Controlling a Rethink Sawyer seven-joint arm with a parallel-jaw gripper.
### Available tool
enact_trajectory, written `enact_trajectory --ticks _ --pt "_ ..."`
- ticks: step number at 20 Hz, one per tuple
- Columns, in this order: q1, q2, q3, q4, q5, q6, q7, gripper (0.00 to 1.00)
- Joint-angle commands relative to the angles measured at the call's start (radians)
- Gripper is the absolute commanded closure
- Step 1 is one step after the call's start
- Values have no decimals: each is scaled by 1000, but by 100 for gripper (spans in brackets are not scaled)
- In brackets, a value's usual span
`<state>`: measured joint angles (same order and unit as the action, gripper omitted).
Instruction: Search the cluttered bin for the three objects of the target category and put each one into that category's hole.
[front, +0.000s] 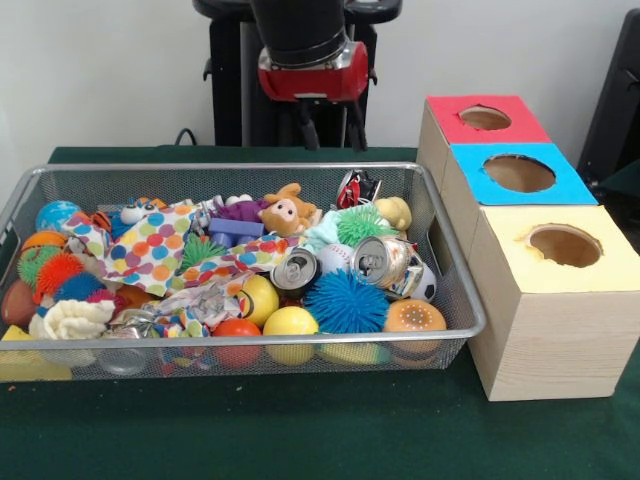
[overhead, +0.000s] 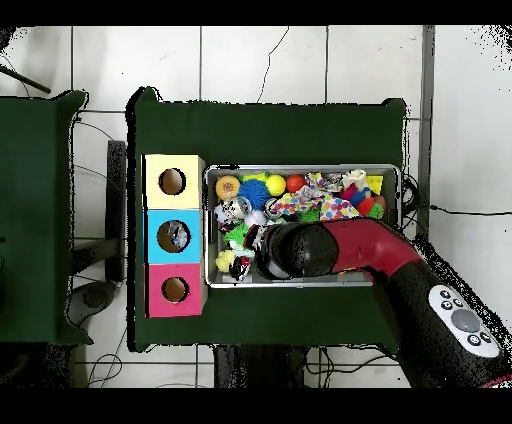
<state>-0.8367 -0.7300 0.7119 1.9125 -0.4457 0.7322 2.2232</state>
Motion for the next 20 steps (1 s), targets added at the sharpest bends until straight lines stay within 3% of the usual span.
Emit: enact_trajectory --ticks 1,11,20 --pt "-73 -4 -57 -87 -63 82 -170 0" --pt "-82 35 -74 -139 -102 123 -192 0" --pt "-84 67 -90 -128 -186 77 -209 0"
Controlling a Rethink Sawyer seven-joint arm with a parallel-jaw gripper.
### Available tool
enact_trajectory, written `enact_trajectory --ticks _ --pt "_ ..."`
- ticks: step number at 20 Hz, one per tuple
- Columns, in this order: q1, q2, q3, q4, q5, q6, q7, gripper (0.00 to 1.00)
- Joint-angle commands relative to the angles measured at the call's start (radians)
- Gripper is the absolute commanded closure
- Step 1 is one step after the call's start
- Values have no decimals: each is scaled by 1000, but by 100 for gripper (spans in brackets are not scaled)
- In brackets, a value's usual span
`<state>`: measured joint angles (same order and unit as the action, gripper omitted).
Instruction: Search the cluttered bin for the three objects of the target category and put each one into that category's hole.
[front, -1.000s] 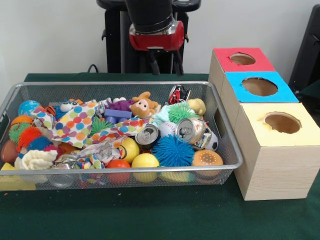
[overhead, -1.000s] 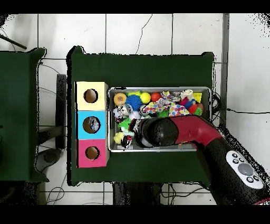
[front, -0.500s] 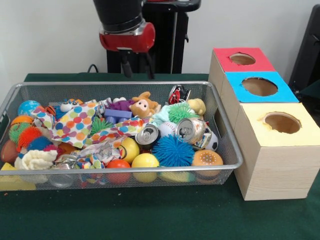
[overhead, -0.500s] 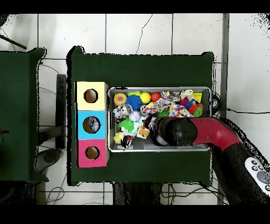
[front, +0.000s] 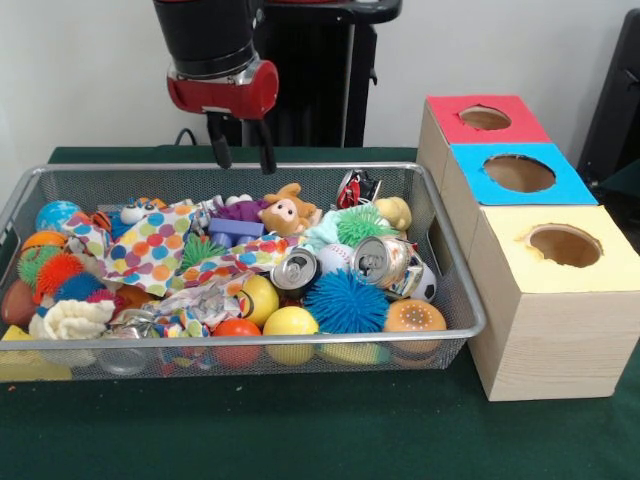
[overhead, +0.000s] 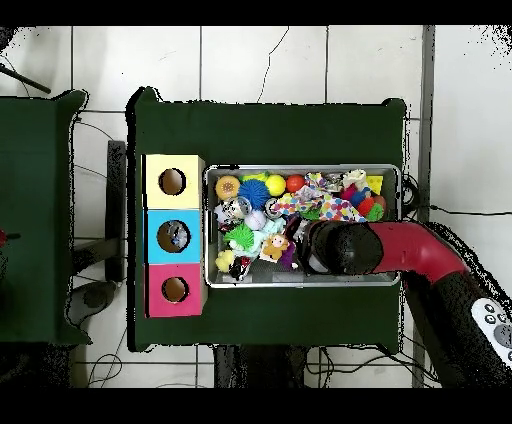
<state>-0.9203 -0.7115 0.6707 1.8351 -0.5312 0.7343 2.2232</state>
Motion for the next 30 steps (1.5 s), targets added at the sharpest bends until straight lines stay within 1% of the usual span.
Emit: enact_trajectory --ticks 1,4,8,11,14,18,19,22,24,26,27,30 --pt "3 52 -53 -48 -118 66 -211 0" --pt "14 63 -71 -53 -159 43 -194 0" --pt "7 81 -80 -57 -192 24 -184 0" --pt "-10 80 -80 -52 -204 28 -190 0" --pt "-35 64 -70 -37 -203 47 -218 0" --pt "-65 22 -60 -9 -170 78 -212 0" --pt "-70 18 -54 -7 -168 87 -225 0" --pt "-68 1 -54 1 -175 99 -226 0" --pt "-60 -11 -64 8 -176 97 -198 0" --pt "-59 -1 -61 8 -176 75 -178 0" --pt "-62 -3 -53 13 -176 75 -192 0" --pt "-52 -4 -60 4 -182 91 -194 0"
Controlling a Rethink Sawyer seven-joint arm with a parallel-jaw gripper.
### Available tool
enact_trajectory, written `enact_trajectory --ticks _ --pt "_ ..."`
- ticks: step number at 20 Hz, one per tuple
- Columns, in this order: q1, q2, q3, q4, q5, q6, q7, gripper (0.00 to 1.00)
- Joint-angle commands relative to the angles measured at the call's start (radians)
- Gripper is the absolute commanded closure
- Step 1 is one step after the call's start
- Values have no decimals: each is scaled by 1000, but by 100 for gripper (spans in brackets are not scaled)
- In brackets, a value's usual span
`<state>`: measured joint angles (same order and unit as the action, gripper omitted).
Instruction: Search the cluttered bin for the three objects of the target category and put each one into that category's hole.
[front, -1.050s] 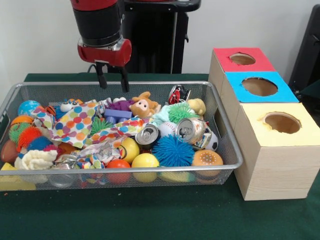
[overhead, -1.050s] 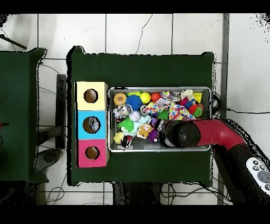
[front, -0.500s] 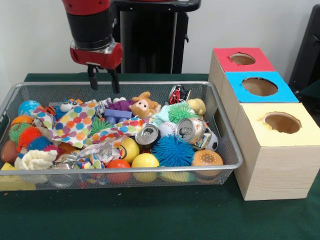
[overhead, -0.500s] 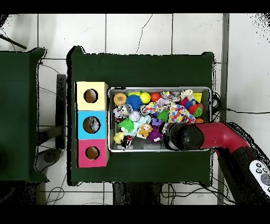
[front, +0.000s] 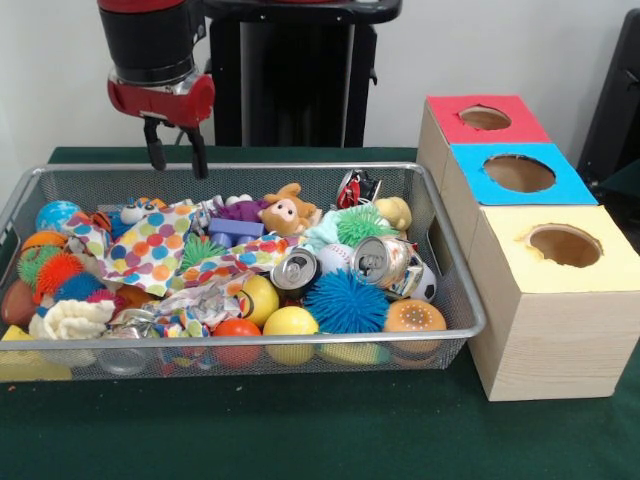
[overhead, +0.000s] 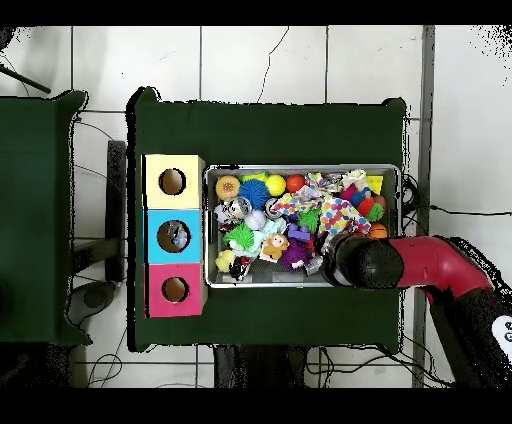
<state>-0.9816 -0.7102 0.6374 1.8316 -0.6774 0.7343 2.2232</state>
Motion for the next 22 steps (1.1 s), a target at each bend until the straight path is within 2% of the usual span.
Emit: enact_trajectory --ticks 1,8,12,18,22 --pt "8 -2 -24 7 -31 99 -202 0" --pt "18 4 -30 -7 -33 146 -223 0" --pt "41 38 -38 -32 -51 161 -223 0" --pt "8 54 -41 -14 -66 116 -228 0" --pt "-23 75 -45 -33 -81 118 -263 0"
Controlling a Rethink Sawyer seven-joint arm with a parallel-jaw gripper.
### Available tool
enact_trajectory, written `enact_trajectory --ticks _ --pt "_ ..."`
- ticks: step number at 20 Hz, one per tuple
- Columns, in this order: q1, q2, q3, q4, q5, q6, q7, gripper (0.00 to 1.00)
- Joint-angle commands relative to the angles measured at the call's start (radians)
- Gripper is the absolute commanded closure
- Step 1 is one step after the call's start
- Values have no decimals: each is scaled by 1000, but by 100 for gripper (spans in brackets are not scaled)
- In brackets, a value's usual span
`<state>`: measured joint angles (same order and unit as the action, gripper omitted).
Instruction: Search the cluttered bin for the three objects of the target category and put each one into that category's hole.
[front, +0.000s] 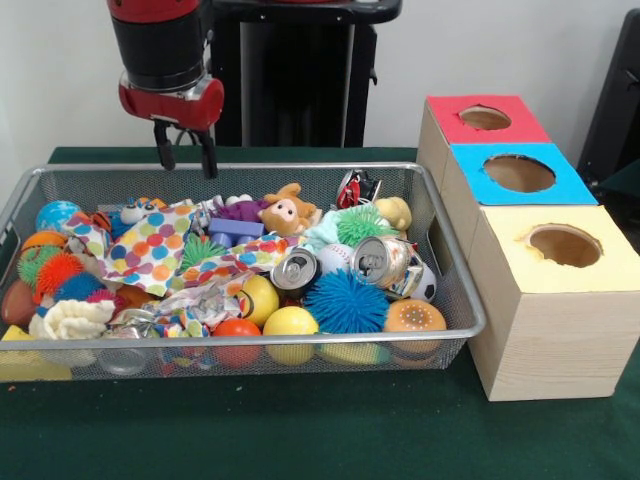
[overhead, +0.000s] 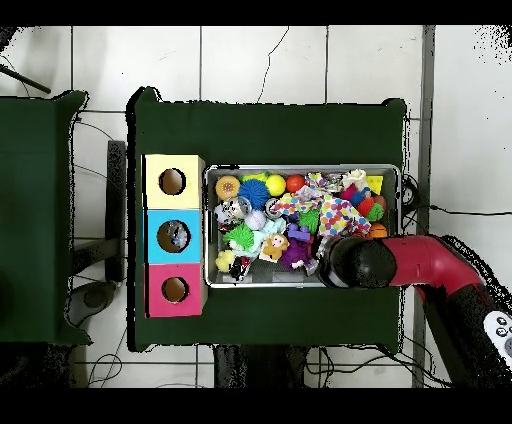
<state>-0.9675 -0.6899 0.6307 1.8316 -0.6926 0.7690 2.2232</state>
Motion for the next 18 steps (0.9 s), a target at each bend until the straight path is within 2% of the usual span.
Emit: enact_trajectory --ticks 1,7,10,18 --pt "-43 57 -37 -31 -65 81 -263 0" --pt "-65 80 -24 -38 -75 81 -286 0" --pt "-67 81 -18 -29 -74 77 -274 0" --pt "-81 79 -17 -8 -102 89 -313 0"
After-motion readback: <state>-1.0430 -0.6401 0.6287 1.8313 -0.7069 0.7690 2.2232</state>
